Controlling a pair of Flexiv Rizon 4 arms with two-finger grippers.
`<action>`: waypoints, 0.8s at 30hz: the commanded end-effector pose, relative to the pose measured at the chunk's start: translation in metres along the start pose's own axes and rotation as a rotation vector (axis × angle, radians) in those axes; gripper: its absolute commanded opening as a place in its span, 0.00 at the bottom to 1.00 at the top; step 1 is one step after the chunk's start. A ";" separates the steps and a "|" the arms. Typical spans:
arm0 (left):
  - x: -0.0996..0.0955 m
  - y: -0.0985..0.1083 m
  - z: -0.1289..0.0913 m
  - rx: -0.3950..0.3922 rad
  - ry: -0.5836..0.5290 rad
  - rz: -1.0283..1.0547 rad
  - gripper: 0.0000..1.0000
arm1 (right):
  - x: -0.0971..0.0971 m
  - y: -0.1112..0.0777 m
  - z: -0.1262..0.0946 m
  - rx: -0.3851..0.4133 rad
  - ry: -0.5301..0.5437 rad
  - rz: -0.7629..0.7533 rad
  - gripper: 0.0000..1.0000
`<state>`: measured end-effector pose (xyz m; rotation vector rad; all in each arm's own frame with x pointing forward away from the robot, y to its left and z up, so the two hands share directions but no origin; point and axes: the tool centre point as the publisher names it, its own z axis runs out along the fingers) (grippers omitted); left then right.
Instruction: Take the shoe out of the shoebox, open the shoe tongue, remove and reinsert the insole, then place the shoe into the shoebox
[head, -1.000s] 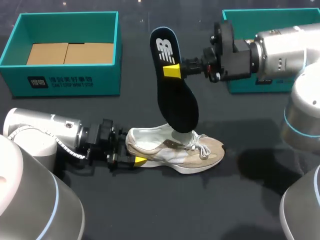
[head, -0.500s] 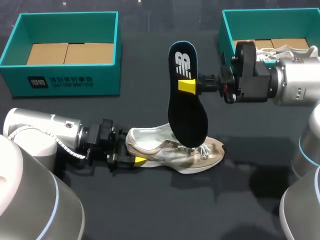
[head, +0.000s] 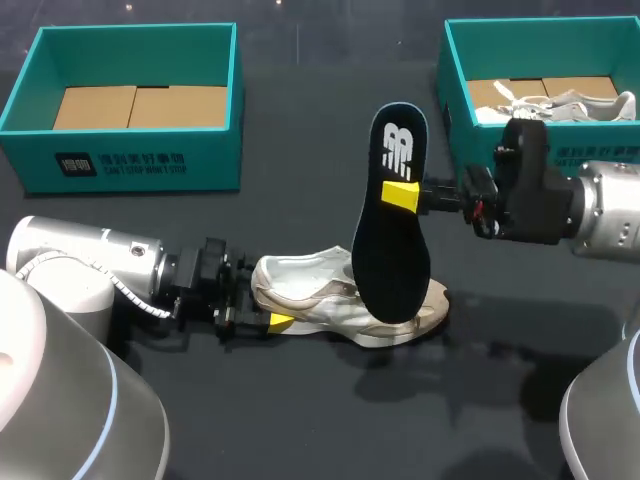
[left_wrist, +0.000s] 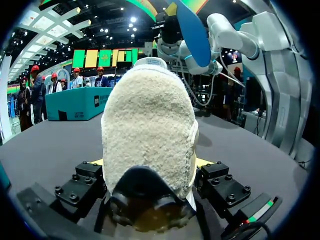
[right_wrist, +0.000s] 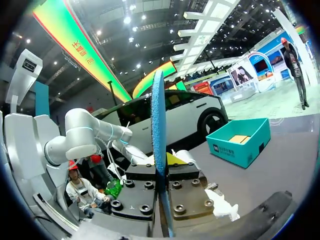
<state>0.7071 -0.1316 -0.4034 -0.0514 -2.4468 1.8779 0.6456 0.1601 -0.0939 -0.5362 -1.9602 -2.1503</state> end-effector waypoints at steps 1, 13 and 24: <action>0.001 0.001 0.001 -0.001 -0.002 0.000 0.00 | 0.040 -0.006 -0.034 -0.043 -0.063 -0.003 0.00; 0.001 0.001 0.001 -0.001 -0.002 0.000 0.00 | 0.042 -0.006 -0.040 -0.050 -0.076 0.011 0.00; 0.001 0.001 0.001 -0.001 -0.002 0.000 0.00 | 0.078 -0.011 -0.077 -0.040 -0.161 0.055 0.00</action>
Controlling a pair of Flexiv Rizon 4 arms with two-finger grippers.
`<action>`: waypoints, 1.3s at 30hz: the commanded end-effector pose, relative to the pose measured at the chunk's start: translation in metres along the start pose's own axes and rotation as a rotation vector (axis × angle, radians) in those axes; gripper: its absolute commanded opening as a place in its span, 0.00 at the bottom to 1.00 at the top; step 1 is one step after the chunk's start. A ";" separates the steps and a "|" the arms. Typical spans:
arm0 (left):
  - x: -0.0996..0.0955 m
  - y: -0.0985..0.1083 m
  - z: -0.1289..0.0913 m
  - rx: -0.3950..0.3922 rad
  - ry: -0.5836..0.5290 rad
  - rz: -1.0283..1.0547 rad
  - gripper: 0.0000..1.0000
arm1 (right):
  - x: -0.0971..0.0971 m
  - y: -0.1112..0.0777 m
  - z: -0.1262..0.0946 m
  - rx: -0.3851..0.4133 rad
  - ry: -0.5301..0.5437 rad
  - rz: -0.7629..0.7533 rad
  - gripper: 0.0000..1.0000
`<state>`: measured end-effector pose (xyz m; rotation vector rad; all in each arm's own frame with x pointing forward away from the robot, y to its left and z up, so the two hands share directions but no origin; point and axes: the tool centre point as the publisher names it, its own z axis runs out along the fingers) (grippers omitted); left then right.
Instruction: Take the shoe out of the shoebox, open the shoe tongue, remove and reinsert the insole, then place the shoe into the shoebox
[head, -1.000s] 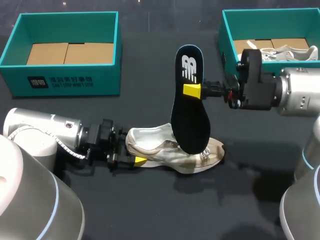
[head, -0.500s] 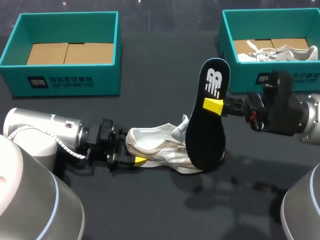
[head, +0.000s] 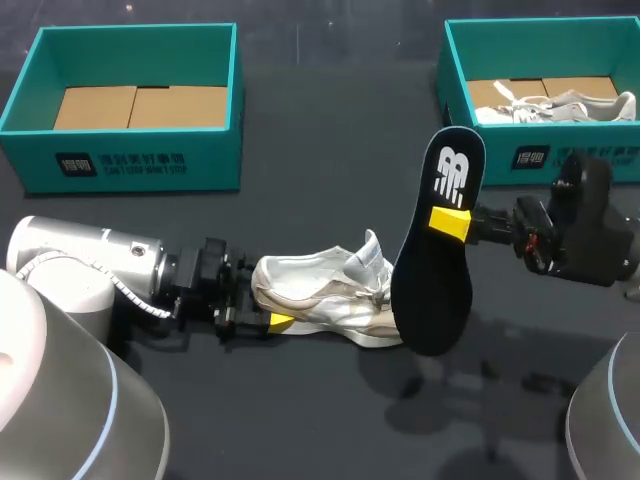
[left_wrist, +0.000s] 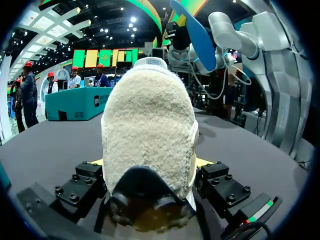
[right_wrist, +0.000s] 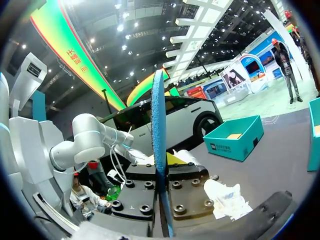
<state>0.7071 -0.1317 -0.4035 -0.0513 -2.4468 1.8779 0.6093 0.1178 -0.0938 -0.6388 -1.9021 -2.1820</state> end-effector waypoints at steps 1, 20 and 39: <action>0.001 0.001 0.001 -0.001 -0.002 0.000 0.00 | 0.047 -0.003 -0.032 0.007 -0.115 0.006 0.00; 0.001 0.001 0.001 -0.001 -0.002 0.000 0.00 | 0.051 -0.006 -0.035 0.003 -0.133 0.010 0.00; 0.001 0.001 0.001 -0.001 -0.002 0.000 0.00 | 0.058 -0.019 -0.043 0.039 -0.242 -0.011 0.00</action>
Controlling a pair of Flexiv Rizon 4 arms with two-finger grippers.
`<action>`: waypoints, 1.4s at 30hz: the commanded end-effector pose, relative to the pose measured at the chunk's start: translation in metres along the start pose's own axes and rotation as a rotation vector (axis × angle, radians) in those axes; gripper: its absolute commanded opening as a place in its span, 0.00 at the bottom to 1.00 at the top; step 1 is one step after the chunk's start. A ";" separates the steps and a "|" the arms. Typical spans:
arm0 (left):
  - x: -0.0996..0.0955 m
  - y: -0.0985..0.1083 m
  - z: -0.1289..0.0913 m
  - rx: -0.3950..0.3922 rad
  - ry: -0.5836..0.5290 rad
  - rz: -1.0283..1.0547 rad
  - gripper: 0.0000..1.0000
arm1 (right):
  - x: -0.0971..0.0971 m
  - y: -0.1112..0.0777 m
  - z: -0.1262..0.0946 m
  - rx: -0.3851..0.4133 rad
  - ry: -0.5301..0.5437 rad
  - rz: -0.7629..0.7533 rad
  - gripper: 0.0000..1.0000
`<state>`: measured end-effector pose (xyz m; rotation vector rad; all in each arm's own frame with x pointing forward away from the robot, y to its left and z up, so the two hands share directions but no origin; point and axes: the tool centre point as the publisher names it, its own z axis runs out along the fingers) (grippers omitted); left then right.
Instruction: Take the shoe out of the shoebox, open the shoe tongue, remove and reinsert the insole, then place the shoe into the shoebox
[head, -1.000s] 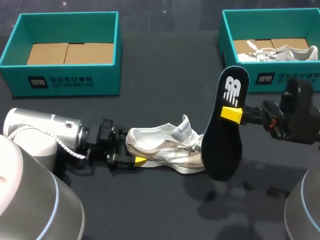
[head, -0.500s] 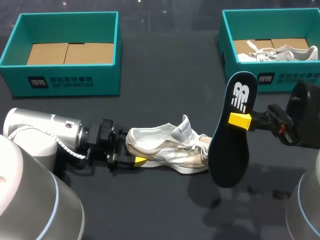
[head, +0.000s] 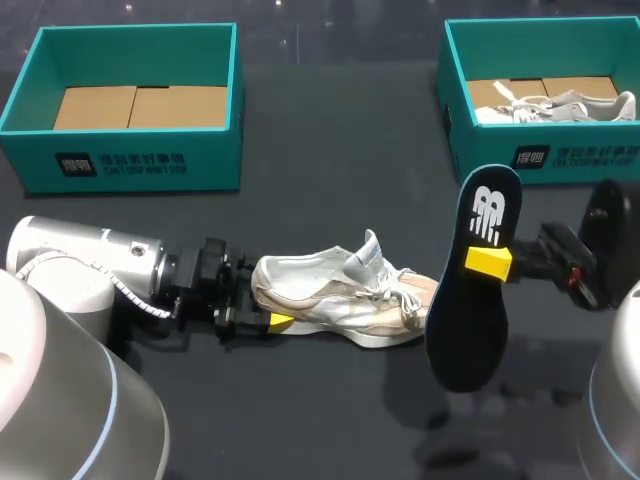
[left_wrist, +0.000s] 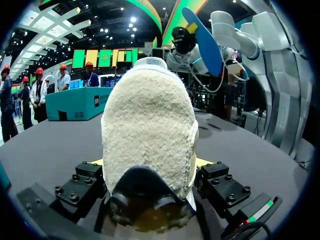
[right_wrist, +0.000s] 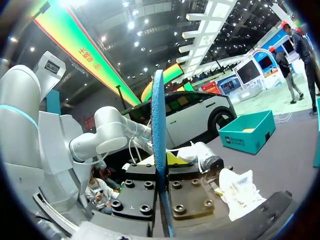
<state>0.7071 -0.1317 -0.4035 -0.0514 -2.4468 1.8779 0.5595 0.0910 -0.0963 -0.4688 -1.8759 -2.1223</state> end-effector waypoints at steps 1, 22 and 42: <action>0.001 0.001 0.001 -0.001 -0.002 0.000 0.00 | 0.019 -0.001 -0.004 -0.002 -0.377 0.000 0.00; 0.005 -0.002 -0.003 0.024 0.002 0.013 0.07 | 0.019 -0.001 -0.004 -0.002 -0.377 0.000 0.00; 0.009 -0.005 -0.030 -0.084 0.016 -0.059 1.00 | 0.019 -0.001 -0.004 -0.002 -0.377 0.000 0.00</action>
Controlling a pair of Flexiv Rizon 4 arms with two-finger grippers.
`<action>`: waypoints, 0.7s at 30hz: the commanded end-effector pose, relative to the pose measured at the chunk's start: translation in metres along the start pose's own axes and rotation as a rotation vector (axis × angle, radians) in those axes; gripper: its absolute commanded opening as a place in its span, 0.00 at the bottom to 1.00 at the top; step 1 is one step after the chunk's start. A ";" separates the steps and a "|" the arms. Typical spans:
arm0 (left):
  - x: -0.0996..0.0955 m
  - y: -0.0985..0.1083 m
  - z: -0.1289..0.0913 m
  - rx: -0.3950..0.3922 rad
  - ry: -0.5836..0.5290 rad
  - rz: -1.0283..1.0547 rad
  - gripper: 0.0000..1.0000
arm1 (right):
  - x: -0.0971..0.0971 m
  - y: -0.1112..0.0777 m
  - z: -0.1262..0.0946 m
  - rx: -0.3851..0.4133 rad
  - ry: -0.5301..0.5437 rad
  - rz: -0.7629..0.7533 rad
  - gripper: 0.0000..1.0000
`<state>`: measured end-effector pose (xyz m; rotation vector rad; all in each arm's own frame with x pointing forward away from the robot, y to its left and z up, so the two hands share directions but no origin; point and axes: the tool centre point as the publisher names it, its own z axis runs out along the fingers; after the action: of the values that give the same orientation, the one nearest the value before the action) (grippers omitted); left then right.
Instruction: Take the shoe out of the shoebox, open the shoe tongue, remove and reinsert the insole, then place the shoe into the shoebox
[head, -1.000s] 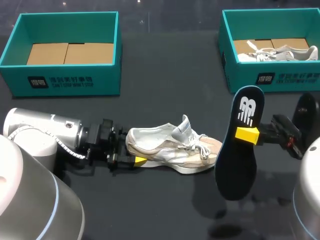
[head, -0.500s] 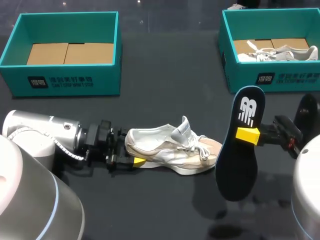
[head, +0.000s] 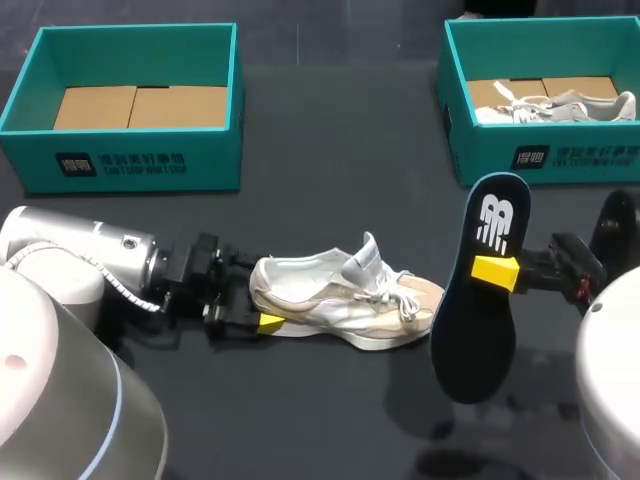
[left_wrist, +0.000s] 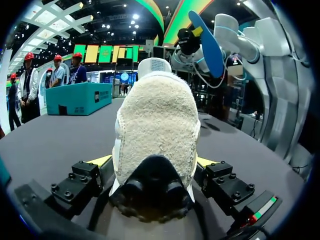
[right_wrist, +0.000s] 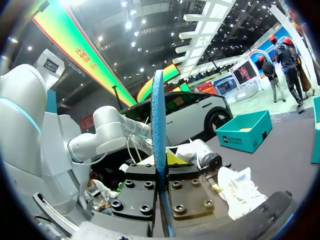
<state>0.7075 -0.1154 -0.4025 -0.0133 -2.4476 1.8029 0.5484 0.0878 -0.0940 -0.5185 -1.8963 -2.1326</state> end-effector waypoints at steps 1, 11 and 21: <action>0.011 -0.007 -0.018 -0.064 -0.008 -0.021 1.00 | 0.008 0.001 0.000 0.001 -0.334 0.000 0.00; 0.028 -0.019 -0.060 -0.352 0.020 -0.099 1.00 | 0.008 0.001 0.000 0.001 -0.334 0.000 0.00; 0.032 -0.028 -0.068 -0.533 0.018 -0.067 1.00 | 0.008 0.001 0.000 0.001 -0.334 0.000 0.00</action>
<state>0.6852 -0.0567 -0.3601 0.0184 -2.7336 1.2145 0.5485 0.0871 -0.0936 -0.5675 -1.9172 -2.1375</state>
